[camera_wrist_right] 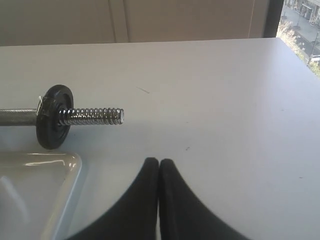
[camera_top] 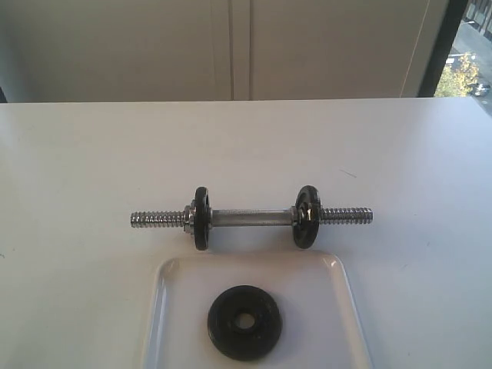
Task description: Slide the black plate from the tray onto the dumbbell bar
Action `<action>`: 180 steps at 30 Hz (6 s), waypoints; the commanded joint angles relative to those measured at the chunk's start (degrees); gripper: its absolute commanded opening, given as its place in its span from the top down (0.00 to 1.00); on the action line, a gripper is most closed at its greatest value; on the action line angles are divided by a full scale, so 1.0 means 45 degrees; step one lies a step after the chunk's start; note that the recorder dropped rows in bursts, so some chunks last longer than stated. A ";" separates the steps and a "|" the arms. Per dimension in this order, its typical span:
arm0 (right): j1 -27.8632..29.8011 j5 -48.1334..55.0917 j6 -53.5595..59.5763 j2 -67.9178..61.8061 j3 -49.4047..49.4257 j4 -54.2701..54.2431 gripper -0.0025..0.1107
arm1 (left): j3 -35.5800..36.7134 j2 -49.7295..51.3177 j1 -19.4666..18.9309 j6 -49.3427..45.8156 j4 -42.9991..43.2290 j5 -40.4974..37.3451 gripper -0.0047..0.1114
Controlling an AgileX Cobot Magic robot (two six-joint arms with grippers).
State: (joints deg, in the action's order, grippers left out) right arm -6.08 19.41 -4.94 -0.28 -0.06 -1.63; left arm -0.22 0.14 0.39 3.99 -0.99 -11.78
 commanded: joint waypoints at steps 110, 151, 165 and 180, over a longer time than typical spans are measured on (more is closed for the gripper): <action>-0.0575 -0.0049 -0.0027 0.0063 0.0014 -0.0024 0.98 | -1.9236 2.6335 1.0005 -1.4225 -0.2320 -0.0595 0.39; -0.0722 -0.0045 -0.0027 0.0063 0.0014 -0.0019 0.98 | -1.9236 2.5893 0.9682 -1.2492 -0.2689 -0.0218 0.96; -0.0722 -0.0045 -0.0027 0.0063 0.0014 -0.0019 0.98 | -1.9236 2.5170 0.8758 -1.1876 -0.2452 -0.1423 0.96; -0.0722 -0.0045 -0.0027 0.0063 0.0014 -0.0019 0.98 | -1.9236 2.4775 0.8371 -1.1582 -0.2328 -0.2729 0.96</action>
State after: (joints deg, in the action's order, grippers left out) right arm -9.18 19.41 -4.94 -0.28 -0.06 -1.63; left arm -85.87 114.62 38.73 -48.66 -10.20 -24.34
